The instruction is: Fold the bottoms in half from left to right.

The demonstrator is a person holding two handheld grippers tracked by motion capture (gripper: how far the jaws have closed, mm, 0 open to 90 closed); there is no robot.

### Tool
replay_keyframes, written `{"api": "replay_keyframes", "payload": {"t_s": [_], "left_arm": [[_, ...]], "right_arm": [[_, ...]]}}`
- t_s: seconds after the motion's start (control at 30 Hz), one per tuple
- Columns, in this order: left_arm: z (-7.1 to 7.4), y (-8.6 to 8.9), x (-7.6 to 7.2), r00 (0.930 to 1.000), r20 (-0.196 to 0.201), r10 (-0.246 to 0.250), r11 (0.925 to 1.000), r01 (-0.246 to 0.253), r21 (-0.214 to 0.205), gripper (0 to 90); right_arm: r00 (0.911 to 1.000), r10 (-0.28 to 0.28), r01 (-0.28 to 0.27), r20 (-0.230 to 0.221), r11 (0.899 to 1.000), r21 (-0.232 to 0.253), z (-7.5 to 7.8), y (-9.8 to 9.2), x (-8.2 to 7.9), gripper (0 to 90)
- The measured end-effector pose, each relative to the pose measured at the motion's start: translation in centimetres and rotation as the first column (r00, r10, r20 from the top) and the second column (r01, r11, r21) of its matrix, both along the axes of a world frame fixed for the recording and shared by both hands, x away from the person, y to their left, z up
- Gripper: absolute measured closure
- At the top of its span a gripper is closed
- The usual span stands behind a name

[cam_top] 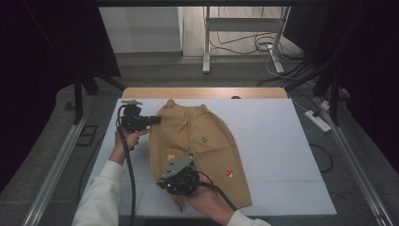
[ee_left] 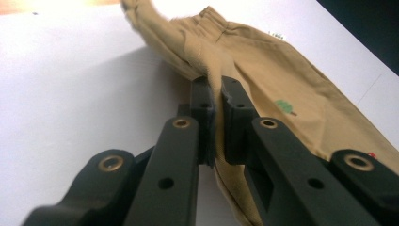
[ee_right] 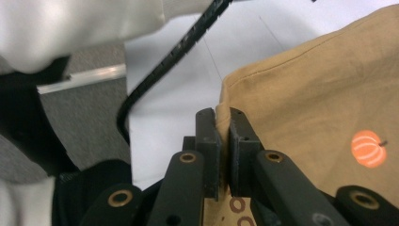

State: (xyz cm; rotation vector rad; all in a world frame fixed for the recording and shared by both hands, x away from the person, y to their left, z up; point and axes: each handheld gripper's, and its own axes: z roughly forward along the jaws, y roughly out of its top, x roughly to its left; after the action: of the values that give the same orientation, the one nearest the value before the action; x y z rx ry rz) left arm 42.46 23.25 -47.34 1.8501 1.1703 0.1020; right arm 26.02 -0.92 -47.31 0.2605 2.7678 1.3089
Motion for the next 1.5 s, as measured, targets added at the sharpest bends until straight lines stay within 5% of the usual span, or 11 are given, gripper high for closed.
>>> {"api": "replay_keyframes", "payload": {"t_s": [0.57, 1.5], "left_arm": [[-1.1, -2.2, 0.3, 0.9996, -0.025, -0.012, 0.9996, 0.013, 0.026, 83.9], [-0.2, -5.3, 0.2, 0.9979, 0.023, -0.061, 0.998, 0.061, 0.016, 82.7]], "right_arm": [[0.9966, -0.075, 0.073, -0.036, 0.996, -0.041, -0.9, -4.1, 0.8, 84.6], [0.986, -0.154, 0.153, -0.063, 0.988, -0.022, -0.9, -9.0, 0.9, 84.9]]}}
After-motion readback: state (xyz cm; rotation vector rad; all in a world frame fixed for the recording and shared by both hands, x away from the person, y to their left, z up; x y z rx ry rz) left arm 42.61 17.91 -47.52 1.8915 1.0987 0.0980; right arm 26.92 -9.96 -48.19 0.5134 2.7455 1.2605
